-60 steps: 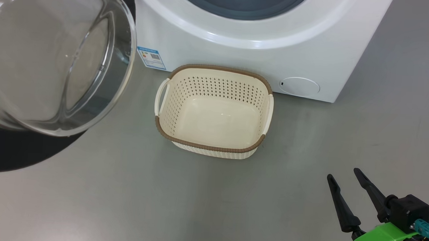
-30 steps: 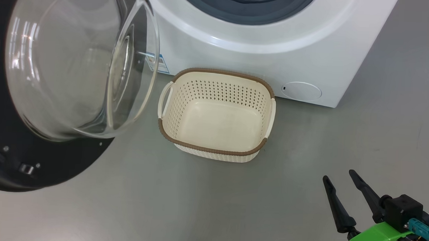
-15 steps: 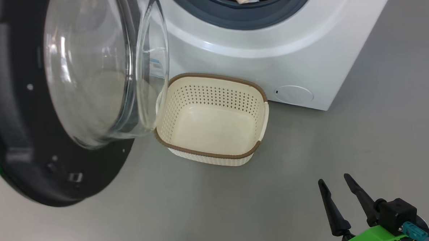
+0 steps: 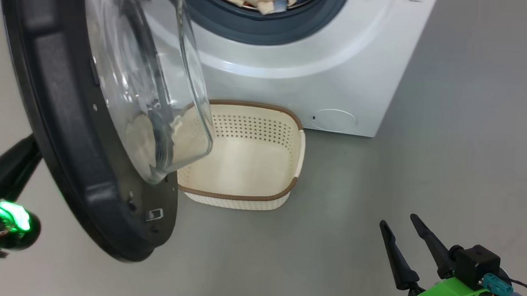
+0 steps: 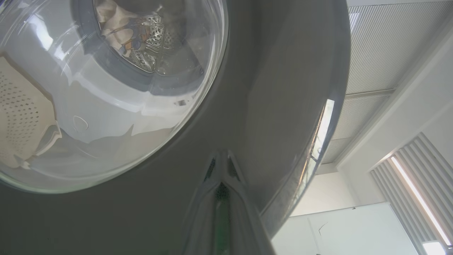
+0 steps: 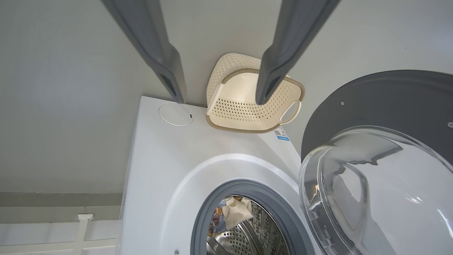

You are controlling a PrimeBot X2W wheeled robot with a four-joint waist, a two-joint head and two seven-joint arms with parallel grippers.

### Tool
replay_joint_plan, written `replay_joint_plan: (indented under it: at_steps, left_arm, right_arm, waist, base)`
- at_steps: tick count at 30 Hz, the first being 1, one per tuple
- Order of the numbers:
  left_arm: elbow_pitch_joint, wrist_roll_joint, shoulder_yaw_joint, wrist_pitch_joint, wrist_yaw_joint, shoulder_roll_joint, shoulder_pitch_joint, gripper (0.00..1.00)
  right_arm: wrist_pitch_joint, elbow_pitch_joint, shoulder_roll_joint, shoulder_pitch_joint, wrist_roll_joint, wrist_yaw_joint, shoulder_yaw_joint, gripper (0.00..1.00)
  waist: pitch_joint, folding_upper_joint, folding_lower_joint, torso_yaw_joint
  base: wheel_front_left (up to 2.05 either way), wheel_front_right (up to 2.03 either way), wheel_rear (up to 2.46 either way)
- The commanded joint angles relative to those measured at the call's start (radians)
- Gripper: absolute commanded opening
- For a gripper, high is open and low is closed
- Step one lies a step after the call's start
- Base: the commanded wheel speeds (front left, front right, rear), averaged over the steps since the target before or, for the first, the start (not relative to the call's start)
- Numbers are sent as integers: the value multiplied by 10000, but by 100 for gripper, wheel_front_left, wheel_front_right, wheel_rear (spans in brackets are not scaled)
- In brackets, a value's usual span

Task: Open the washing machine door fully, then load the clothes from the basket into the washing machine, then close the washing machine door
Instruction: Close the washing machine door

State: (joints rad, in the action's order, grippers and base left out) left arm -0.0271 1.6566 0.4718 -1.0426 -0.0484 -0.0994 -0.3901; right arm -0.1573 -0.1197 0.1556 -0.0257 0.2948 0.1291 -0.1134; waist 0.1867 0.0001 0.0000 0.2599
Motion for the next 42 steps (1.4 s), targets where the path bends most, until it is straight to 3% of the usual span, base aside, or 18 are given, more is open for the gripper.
replay_joint_plan:
  at_steps: [1,17,26,33,42]
  left_arm:
    - [347,-56,67,-35,47,-232,-353,0]
    - [-289,-338,-1500,1680,1115,465,-1387,0]
    - [-1024,-72,-2916,3560,1661,489,-2122,0]
    - [-1318,228,-3929,4788,1782,490,-2655,0]
    - [-1294,272,-4435,6198,1789,491,-3318,0]
  right_arm:
    - [-116,170,3,-240,45,16,-244,100]
    - [-522,-390,-181,-511,148,16,-314,100]
    - [-608,-549,-162,-745,166,16,-362,100]
    - [-653,-607,-179,-870,155,16,-358,100]
    - [-738,-647,-249,-1061,138,16,-369,100]
  waist:
    - [9,-1,0,-242]
    - [345,-1,0,-1264]
    - [561,-1,0,-1624]
    - [776,-1,0,-2080]
    - [1136,-1,0,-2704]
  base:
    - [0,0,0]
    - [0,0,0]
    - [0,0,0]
    - [0,0,0]
    - [0,0,0]
